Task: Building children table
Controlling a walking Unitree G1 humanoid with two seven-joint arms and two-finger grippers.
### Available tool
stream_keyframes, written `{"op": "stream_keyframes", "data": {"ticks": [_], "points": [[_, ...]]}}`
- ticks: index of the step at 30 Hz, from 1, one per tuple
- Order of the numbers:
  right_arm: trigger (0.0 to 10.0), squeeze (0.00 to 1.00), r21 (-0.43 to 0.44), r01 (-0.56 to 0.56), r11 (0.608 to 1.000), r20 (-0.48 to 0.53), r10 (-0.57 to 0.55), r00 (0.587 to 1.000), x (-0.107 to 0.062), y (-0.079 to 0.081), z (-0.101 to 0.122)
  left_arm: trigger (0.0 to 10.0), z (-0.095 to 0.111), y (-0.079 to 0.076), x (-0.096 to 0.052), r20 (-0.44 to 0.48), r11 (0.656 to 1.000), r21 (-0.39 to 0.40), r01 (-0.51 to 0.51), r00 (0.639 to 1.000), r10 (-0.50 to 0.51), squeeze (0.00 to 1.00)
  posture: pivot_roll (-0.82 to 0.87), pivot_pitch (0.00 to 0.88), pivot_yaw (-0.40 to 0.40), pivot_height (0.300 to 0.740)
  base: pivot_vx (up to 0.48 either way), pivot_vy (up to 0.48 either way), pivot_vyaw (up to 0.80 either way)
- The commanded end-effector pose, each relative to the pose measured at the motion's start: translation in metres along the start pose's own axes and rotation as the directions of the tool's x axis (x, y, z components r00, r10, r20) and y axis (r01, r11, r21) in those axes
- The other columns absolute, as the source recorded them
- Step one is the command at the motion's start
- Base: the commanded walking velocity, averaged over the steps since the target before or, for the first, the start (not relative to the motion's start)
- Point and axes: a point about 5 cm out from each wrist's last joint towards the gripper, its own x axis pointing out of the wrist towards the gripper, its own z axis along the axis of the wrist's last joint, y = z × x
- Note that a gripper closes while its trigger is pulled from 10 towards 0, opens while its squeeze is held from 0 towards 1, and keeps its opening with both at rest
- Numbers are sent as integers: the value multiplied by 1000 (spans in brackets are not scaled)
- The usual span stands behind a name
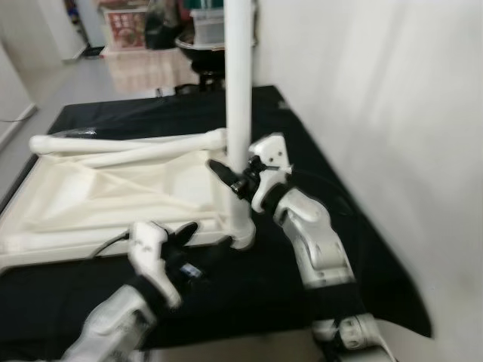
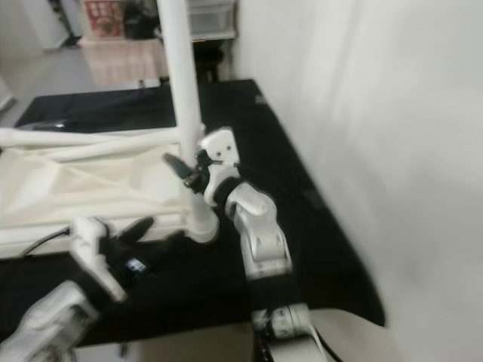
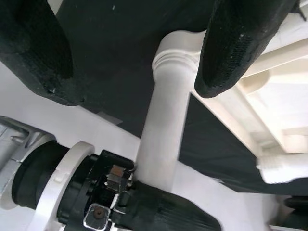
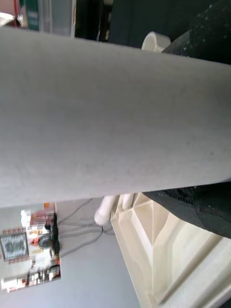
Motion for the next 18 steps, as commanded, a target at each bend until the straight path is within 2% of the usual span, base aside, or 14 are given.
{"op": "stream_keyframes", "data": {"ticks": [1,3,4,5,6,8,9,10,11,13,15,18], "points": [[0,0,53,-1,999,-140,8,990,-2,-2,-34,10000,-3,3,-2,-24,1000,3,5,1000,-5,0,-78,57,46,740,0,0,0],[0,0,48,-5,999,-141,12,990,2,-5,-33,10000,-3,2,-1,-26,1000,4,9,1000,-9,0,-75,53,42,740,0,0,0],[5137,0,23,-6,1000,-150,9,989,3,-7,-32,10000,-3,3,-2,-23,1000,6,4,1000,-4,0,-74,52,42,740,0,0,0],[5137,0,23,-6,1000,-150,9,989,3,-7,-32,10000,-3,3,-2,-23,1000,6,4,1000,-4,0,-74,52,42,740,0,0,0],[10000,0,12,-12,1000,-155,13,988,5,-8,-31,10000,-3,3,-2,-21,1000,8,-1,1000,1,0,-75,50,41,740,0,0,0],[10000,0,16,-38,999,-152,40,988,8,-11,-28,10000,-3,3,-2,-18,1000,11,-9,1000,9,0,-73,47,39,740,0,0,0],[10000,706,27,-53,998,-145,56,988,8,-11,-27,10000,-3,3,-1,-17,1000,12,-11,1000,12,0,-73,47,39,740,0,0,0],[10000,706,27,-53,998,-145,56,988,8,-11,-27,10000,-3,3,-1,-17,1000,12,-11,1000,12,0,-73,47,39,740,0,0,0],[10000,1000,25,-55,998,-141,58,988,7,-10,-23,10000,-4,3,-1,-16,1000,13,-13,1000,13,0,-69,44,39,740,0,0,0],[10000,1000,31,-136,990,-108,139,984,10,-10,-15,10000,-4,2,-1,-17,1000,11,-12,1000,12,0,-75,39,44,740,0,0,0],[10000,1000,14,-264,964,-53,265,963,14,-9,-10,10000,-4,2,-1,-17,1000,7,-8,1000,8,0,-76,37,47,740,0,0,0],[10000,1000,8,-294,956,-41,294,955,14,-8,-9,10000,-4,2,-1,-17,1000,6,-7,1000,7,0,-76,37,47,740,0,0,0]]}}
